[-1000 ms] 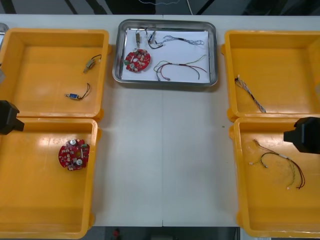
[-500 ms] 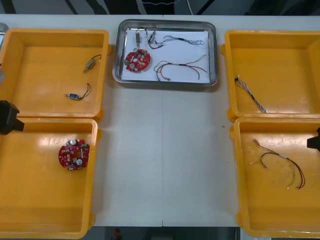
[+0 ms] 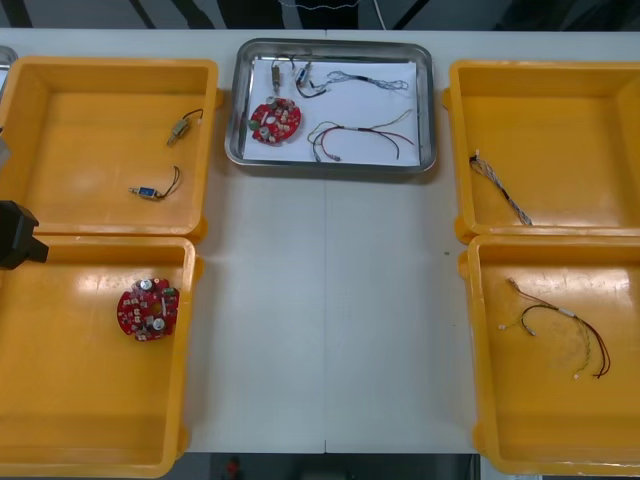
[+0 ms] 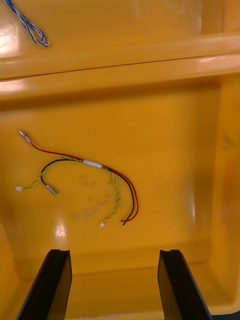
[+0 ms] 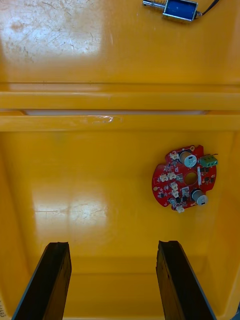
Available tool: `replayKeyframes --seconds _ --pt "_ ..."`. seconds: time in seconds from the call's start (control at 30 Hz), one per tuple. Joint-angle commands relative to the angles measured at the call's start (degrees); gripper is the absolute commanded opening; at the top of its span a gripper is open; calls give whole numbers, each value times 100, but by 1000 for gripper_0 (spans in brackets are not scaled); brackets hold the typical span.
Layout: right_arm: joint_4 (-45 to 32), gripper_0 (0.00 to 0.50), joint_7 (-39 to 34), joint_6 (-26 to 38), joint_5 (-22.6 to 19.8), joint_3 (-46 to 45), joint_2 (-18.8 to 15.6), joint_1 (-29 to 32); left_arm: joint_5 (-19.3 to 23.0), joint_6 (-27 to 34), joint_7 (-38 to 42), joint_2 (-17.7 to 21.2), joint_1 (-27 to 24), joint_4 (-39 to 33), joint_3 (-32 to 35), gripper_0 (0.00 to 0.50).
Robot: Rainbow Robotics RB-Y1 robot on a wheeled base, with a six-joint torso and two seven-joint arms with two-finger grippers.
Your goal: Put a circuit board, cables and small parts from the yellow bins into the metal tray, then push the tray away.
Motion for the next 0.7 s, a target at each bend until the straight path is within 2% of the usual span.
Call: replayKeyframes --seconds 0.03,0.7 --pt "-48 500 7 15 -158 -183 -213 -32 -10 36 -277 123 87 -142 194 500" --pt "-189 500 7 15 -211 203 -283 -286 -10 36 -277 123 87 -142 194 500"
